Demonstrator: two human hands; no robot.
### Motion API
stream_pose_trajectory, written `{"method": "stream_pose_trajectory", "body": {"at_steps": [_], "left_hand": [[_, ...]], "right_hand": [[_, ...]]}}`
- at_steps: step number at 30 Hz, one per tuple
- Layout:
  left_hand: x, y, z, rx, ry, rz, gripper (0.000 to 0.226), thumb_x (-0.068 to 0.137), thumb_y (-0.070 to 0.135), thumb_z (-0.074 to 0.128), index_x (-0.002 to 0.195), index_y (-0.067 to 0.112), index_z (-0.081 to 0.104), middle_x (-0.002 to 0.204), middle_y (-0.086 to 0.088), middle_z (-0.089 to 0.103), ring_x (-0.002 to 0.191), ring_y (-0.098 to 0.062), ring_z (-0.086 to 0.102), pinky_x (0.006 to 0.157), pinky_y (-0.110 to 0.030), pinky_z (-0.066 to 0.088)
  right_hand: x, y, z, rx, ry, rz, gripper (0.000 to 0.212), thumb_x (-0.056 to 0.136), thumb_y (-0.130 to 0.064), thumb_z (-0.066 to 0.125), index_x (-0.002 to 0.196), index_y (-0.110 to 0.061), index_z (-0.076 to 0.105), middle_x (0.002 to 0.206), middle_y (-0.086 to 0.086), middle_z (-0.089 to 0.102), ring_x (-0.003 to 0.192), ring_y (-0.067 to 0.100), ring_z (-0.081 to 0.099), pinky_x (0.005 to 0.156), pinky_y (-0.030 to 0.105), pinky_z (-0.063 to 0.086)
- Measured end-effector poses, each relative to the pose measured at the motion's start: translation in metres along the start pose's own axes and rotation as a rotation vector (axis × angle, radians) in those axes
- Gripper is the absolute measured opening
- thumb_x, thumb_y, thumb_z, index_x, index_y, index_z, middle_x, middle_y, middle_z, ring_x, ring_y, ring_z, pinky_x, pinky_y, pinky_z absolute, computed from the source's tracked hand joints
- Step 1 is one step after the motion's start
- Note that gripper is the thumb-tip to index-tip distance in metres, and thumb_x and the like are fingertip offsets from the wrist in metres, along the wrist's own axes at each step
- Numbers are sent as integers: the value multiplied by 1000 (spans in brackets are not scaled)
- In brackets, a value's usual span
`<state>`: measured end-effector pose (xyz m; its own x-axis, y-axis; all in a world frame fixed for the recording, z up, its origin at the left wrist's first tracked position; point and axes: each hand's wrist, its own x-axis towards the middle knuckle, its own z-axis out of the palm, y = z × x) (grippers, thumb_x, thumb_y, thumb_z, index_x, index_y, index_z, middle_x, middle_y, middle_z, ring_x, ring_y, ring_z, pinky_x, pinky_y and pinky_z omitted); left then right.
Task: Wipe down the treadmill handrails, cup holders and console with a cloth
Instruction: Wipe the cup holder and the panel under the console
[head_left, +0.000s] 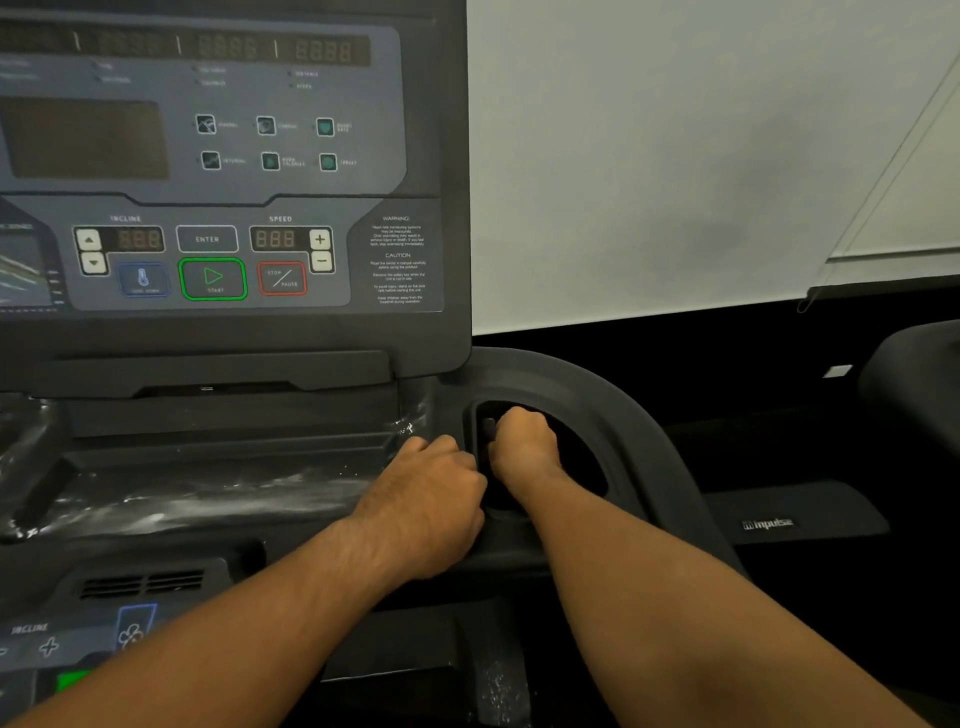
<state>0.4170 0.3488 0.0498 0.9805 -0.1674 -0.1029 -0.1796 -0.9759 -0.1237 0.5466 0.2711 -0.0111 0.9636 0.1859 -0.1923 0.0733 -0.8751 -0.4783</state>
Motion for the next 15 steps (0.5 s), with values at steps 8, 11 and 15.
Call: {"method": "stream_pose_trajectory", "body": {"at_steps": [8, 11, 15], "left_hand": [[-9, 0, 4, -8, -26, -39, 35, 97, 36, 38, 122, 22, 58, 124, 4, 57, 116, -16, 44, 103, -37, 35], [-11, 1, 6, -16, -25, -50, 37, 98, 36, 37, 126, 22, 56, 127, 4, 55, 117, -16, 44, 104, -37, 34], [-14, 3, 8, -46, 2, -59, 38, 98, 36, 34, 126, 21, 56, 125, 4, 55, 116, -15, 44, 104, -36, 34]], "right_hand": [[-14, 5, -10, -433, -299, -218, 31, 91, -7, 54, 122, -10, 57, 121, 12, 56, 103, 30, 58, 86, 41, 53], [-18, 18, -25, -451, -457, -333, 30, 96, -10, 46, 121, -11, 62, 118, 9, 61, 102, 27, 59, 90, 37, 51], [-18, 23, -35, -458, -514, -502, 31, 96, -8, 47, 113, -17, 70, 103, -3, 64, 95, 17, 58, 84, 26, 45]]}}
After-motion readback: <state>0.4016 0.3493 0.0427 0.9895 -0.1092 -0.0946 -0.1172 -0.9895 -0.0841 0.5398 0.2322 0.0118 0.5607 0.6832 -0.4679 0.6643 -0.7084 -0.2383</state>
